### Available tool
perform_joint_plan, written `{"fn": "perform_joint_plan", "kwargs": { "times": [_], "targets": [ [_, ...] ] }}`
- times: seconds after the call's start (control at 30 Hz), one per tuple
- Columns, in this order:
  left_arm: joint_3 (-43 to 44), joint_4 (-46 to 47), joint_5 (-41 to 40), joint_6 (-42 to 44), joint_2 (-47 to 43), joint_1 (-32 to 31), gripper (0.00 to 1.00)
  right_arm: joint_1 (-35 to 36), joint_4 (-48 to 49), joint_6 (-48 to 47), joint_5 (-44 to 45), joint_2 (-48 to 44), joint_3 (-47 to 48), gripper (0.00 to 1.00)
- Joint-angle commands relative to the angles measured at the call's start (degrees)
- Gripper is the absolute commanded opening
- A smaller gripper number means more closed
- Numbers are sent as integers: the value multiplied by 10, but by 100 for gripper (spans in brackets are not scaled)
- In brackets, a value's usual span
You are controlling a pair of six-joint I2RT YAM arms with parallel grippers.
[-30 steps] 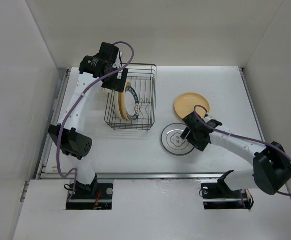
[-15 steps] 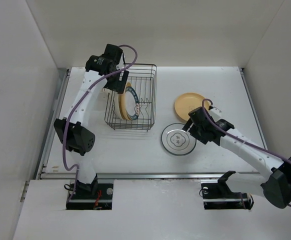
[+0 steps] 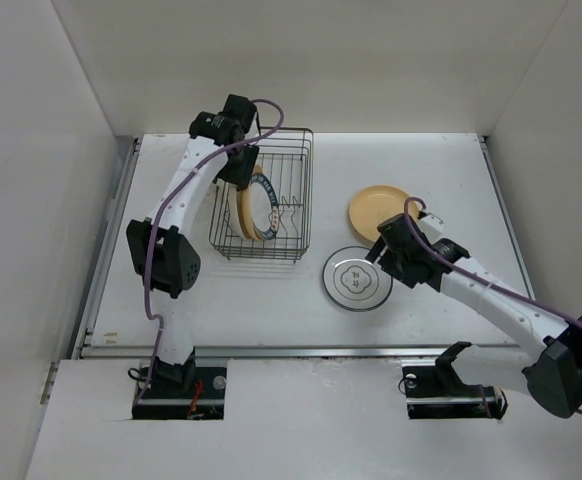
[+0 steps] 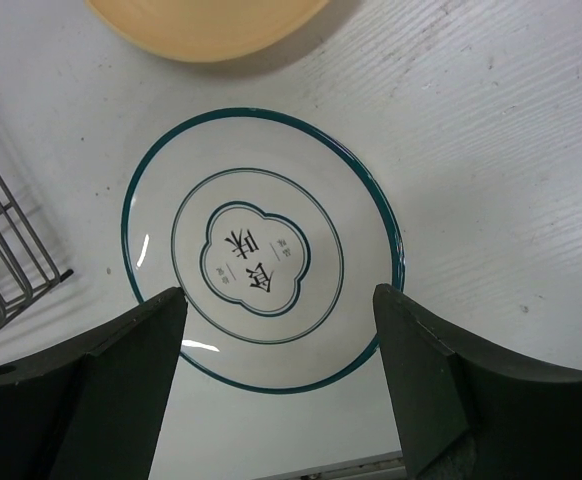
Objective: Unload the plates from the dish rack
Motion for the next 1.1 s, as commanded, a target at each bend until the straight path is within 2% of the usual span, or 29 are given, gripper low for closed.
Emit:
{"fn": "perform_joint_plan", "kwargs": {
  "times": [0.0, 0.17, 0.2, 0.3, 0.33, 0.53, 0.67, 0.77, 0.87, 1.07],
  "targets": [
    [20, -6, -7, -5, 11, -3, 51, 0, 10, -6, 15, -17, 8, 81],
    [20, -19, 8, -5, 34, -3, 32, 0, 10, -6, 15, -23, 8, 81],
    [20, -24, 8, -11, 40, -3, 22, 0, 10, -6, 15, -23, 8, 81],
    [20, -36, 22, -18, 40, -3, 2, 0, 10, -6, 20, -23, 8, 81],
    [20, -36, 22, -25, 40, -3, 0, 0, 10, -6, 20, -29, 8, 81],
    [76, -42, -32, -61, 18, -3, 0, 0, 4, -6, 32, -29, 8, 81],
    [109, -42, -130, -61, -11, -16, 0, 0, -1, -11, 37, -29, 13, 81],
    [109, -17, -187, -54, -29, -30, 0, 0, -1, -16, 42, -29, 18, 81],
    [98, 6, -209, -40, -54, -44, 0, 5, 4, -28, 42, -34, 24, 81],
    [77, 111, -295, 5, -117, -78, 0, 5, 98, -113, -24, -74, 24, 81]
  ]
}}
